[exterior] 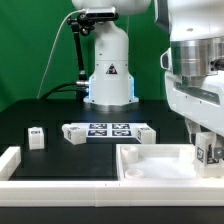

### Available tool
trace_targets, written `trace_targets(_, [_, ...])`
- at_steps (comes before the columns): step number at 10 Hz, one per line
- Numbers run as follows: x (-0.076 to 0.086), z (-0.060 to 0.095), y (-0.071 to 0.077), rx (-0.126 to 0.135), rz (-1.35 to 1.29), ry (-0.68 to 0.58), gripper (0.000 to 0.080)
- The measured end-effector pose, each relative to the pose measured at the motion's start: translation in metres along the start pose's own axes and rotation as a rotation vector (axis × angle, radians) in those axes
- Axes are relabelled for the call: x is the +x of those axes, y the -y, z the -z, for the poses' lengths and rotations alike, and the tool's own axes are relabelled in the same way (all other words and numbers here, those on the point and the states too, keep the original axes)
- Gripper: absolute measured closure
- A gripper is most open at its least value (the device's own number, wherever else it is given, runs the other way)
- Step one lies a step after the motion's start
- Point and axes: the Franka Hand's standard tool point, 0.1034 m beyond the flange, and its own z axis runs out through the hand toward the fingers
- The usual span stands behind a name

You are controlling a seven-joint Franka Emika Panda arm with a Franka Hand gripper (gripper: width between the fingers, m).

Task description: Assemble one leg

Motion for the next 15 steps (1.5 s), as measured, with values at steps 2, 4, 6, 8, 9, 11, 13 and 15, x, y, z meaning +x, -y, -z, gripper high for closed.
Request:
trace_targets(2, [-0.0002,0.0001,-0.0002,-0.004,0.126,-0.001,0.0187])
trace_targets(4, [-0.002,0.0018,0.0006,-0.013,0.34,-0.001,0.0151])
trace_targets(6, [-0.0043,0.002,0.0013,-0.02,0.513,-0.012,0.015])
trace_targets(8, [-0.0038,0.0019,0.0009,-0.034,0.745,-0.028,0.015])
trace_targets(9, [-0.0044,0.0017,0.0007,-0.047,0.858,-0.04,0.015])
trace_targets(11, [-0.0031,0.0021,0.0016,-0.059,1.079,-0.054,0.015])
trace_targets(13, [-0.0014,0.0021,0.0009,-0.07,1.245,-0.051,0.015])
trace_targets(15, [-0.0001,0.0022,0.0009,-0.077,1.374,-0.05,0.015])
